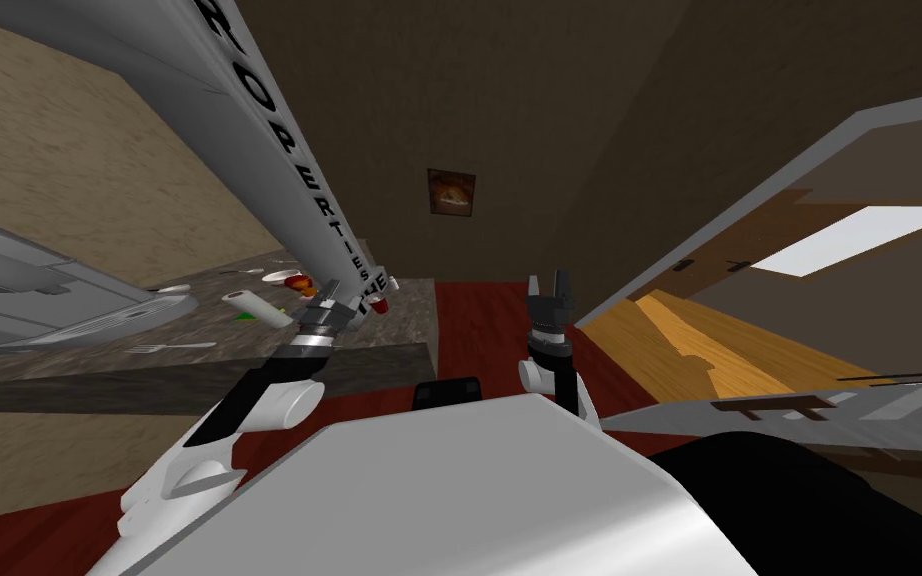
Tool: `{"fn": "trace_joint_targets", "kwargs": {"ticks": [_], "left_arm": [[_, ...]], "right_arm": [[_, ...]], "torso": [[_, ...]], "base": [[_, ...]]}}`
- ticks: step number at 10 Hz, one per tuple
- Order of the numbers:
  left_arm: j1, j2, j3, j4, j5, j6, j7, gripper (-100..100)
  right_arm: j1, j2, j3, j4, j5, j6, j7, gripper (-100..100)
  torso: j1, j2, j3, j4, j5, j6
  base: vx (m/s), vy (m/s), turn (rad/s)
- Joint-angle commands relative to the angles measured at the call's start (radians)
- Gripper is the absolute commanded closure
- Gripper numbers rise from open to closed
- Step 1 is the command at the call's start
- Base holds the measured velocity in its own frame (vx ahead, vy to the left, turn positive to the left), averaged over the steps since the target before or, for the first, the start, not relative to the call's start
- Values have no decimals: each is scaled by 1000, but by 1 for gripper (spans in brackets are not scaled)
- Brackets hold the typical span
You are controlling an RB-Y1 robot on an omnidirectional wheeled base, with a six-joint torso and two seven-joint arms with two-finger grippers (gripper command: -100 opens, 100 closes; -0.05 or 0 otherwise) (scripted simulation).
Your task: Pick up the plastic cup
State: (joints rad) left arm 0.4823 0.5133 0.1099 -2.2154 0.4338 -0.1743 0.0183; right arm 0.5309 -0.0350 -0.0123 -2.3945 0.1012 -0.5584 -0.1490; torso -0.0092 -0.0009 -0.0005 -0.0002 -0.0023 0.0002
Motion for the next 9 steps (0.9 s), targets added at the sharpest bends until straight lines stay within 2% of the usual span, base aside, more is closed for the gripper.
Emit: {"fn": "trace_joint_targets", "kwargs": {"ticks": [1, 2, 3, 4, 5, 6, 7, 8, 9], "left_arm": [[1, 50, 16, 9, 50, 50, 25, -100], [1, 65, 16, 9, 55, 66, 25, -100], [0, 104, 26, 20, 97, 98, 46, -100], [0, 112, 26, 20, 98, 116, 46, -100], [-1, 155, 36, 34, 141, 147, 66, -100], [-1, 159, 36, 34, 141, 167, 66, -100], [-4, 199, 44, 49, 184, 202, 85, -100], [-4, 206, 44, 49, 185, 220, 85, -100], [-8, 246, 52, 67, 228, 253, 105, -100]], "right_arm": [[0, 0, 0, 0, 0, 0, 0, 0], [0, 0, 0, 0, 0, 0, 0, 0], [0, 0, 0, 0, 0, 0, 0, 0], [0, 0, 0, 0, 0, 0, 0, 0], [0, 0, 0, 0, 0, 0, 0, 0], [0, 0, 0, 0, 0, 0, 0, 0], [0, 0, 0, 0, 0, 0, 0, 0], [0, 0, 0, 0, 0, 0, 0, 0], [0, 0, 0, 0, 0, 0, 0, 0]], "torso": [[0, 0, 0, 0, 0, 0], [0, -1, -1, 0, 0, 0], [2, -1, -1, 0, 0, 0], [2, 0, 0, 0, 0, 0], [3, 0, 0, 0, 1, 0], [3, -1, 0, 0, 1, 0], [4, -1, -1, 0, 1, 0], [3, -2, -1, 0, 1, 0], [3, -2, -1, 0, 1, 0]], "base": [[30, -147, 25], [23, -109, 26], [7, -119, 27], [7, -96, 21], [19, -103, 28], [21, -88, 20], [27, -108, 23], [29, -98, 18], [25, -118, 21]]}}
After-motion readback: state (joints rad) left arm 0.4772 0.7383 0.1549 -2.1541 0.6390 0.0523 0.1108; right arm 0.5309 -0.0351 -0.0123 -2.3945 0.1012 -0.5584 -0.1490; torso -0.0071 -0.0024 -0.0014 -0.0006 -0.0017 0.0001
